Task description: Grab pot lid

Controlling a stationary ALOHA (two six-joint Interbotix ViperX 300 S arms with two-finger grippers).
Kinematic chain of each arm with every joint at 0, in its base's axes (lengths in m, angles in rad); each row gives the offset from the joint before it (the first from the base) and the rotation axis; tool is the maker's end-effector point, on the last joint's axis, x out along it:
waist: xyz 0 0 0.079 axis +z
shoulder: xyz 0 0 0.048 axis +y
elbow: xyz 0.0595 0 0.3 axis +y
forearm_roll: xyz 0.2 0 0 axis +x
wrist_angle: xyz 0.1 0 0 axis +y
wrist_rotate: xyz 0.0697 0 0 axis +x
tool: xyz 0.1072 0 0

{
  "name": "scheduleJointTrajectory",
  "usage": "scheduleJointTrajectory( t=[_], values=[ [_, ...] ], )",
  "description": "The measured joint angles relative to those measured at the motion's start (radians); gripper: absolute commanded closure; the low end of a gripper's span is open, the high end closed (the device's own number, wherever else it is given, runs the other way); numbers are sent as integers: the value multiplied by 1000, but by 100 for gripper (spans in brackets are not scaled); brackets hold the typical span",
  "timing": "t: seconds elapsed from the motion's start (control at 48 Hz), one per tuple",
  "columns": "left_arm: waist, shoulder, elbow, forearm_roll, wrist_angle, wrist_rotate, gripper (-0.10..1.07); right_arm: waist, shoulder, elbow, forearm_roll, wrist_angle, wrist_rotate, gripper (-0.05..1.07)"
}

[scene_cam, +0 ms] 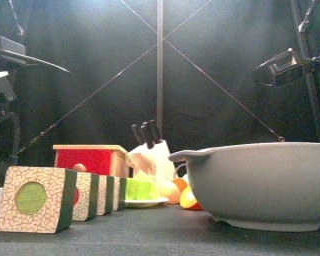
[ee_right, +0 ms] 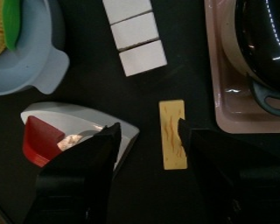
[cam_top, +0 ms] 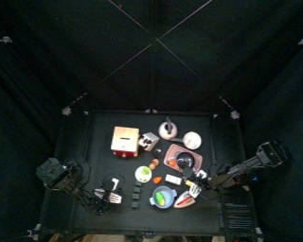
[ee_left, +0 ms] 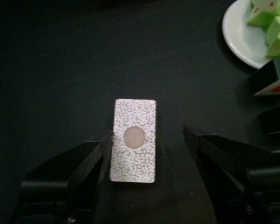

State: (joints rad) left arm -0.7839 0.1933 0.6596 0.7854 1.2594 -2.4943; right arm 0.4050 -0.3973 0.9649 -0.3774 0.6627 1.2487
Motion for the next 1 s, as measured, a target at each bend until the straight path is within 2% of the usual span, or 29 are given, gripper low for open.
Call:
scheduleJointTrajectory(
  t=[0.083,0.125,0.188,0.208,0.229,0.271,0.312,0.375,0.417,0.438,0.479,0.521,0.583,0.667,0.75,0.875,1.0],
  values=[
    [0,-32,-9,117,61,-2,1,-12,-55,-29,-60,52,0,15],
    [2,-48,-9,198,69,0,1,-44,-98,-44,-100,106,0,15],
    [5,-67,-9,334,71,3,1,-137,-161,-49,-152,169,11,15],
    [11,-78,-6,391,67,5,1,-184,-179,-49,-170,172,6,15],
    [17,-87,2,425,60,5,1,-204,-187,-49,-178,172,5,15],
    [38,-126,31,485,26,5,1,-296,-207,-34,-230,149,9,15],
    [81,-181,71,518,-34,6,1,-367,-212,-18,-247,118,14,15],
    [187,-264,135,568,-161,14,1,-459,-206,3,-229,8,6,15],
    [272,-314,187,643,-259,23,1,-497,-196,15,-224,-49,6,15],
    [325,-337,219,706,-324,28,1,-511,-190,25,-222,-64,8,15],
    [387,-356,253,801,-400,41,1,-525,-183,31,-221,-71,11,15],
    [440,-367,282,928,-482,52,1,-529,-160,32,-201,-78,11,15],
    [500,-368,296,1054,-549,63,1,-529,-129,34,-149,-77,12,15],
    [595,-370,308,1083,-578,64,1,-529,-101,35,-103,-72,11,16],
    [640,-370,318,1048,-580,64,1,-528,-98,35,-83,-64,11,16],
    [663,-370,333,997,-581,64,1,-526,-95,40,-74,-52,6,16],
    [663,-370,333,994,-581,64,1,-528,-86,40,-81,-49,0,16]
  ],
)
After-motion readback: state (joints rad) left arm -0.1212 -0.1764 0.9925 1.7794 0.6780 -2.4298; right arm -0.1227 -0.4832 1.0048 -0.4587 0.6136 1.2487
